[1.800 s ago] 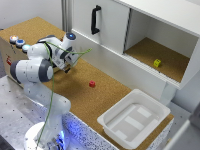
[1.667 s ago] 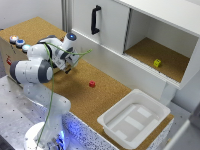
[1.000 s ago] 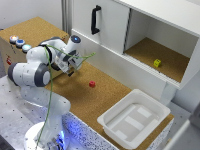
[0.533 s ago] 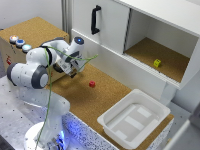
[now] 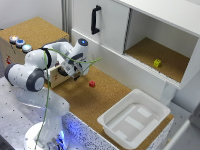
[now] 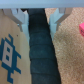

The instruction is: Open the cabinet drawer

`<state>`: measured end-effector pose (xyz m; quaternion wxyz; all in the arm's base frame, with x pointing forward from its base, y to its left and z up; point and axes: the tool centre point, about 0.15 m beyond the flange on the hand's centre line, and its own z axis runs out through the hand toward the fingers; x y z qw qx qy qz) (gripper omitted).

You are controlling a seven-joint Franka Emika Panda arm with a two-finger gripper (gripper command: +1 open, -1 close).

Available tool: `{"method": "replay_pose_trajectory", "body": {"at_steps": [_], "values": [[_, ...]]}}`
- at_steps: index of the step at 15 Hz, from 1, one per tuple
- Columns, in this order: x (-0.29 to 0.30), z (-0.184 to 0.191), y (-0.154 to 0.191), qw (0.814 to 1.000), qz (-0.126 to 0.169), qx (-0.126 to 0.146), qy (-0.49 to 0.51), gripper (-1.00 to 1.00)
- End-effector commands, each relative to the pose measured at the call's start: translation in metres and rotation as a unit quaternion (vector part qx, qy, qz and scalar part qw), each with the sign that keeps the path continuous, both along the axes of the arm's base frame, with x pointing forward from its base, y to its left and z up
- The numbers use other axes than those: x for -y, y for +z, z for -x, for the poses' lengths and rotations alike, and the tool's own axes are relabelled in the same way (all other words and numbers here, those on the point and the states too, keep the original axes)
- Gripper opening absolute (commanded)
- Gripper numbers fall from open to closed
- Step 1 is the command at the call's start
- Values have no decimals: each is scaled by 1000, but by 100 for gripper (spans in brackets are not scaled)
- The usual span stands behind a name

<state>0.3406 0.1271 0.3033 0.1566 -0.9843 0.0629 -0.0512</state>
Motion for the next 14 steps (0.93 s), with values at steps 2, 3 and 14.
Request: {"method": "replay_pose_trajectory", "body": {"at_steps": [2, 3, 14], "values": [[15, 26, 11, 995, 73, 6, 71, 100], [14, 29, 23, 992, 94, 14, 78, 100], [8, 32, 120, 981, 137, 116, 71, 100]]}}
